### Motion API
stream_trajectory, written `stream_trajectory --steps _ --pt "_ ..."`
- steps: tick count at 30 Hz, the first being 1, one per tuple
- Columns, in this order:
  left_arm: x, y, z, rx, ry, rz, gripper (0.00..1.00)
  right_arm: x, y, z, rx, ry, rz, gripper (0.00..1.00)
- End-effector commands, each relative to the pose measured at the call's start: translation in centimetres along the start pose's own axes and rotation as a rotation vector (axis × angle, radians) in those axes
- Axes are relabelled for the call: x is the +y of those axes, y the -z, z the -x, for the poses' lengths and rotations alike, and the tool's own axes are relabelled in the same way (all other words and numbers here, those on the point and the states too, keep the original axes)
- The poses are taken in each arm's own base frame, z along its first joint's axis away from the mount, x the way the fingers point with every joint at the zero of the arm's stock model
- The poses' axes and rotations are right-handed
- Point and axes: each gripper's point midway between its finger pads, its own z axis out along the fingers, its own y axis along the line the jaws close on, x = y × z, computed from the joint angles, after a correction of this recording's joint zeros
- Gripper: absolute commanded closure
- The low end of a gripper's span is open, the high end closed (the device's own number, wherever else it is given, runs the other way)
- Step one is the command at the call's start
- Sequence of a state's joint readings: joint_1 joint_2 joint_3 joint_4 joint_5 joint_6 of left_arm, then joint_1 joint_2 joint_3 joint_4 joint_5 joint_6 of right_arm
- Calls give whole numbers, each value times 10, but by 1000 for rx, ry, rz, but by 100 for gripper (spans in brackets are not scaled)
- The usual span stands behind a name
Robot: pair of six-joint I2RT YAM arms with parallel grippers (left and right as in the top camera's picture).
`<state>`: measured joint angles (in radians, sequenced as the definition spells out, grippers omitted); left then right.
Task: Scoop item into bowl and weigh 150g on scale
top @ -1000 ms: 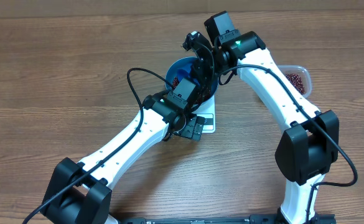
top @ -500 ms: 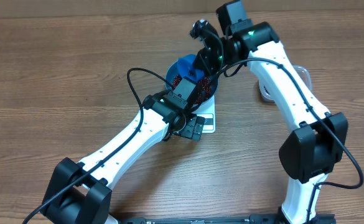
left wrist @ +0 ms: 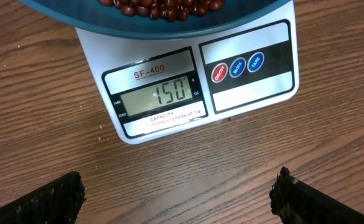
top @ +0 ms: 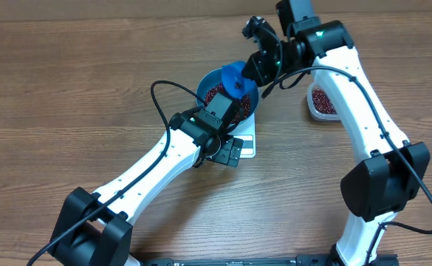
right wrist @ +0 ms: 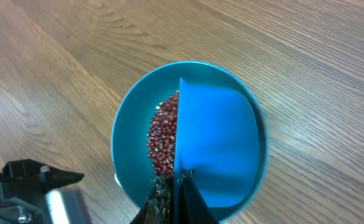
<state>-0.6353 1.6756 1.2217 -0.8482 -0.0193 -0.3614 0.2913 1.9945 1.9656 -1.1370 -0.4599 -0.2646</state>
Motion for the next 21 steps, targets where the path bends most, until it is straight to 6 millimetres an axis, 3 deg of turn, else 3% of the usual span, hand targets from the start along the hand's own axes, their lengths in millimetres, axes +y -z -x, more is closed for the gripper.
stream_trajectory --steps 1,11,21 --pt "1 4 -1 -14 6 5 0 -1 30 17 -86 -31 10 96" --pt "1 4 -1 -14 6 5 0 -1 58 22 -172 -103 228 96" --pt "1 4 -1 -14 6 5 0 -29 86 12 -210 -232 288 96"
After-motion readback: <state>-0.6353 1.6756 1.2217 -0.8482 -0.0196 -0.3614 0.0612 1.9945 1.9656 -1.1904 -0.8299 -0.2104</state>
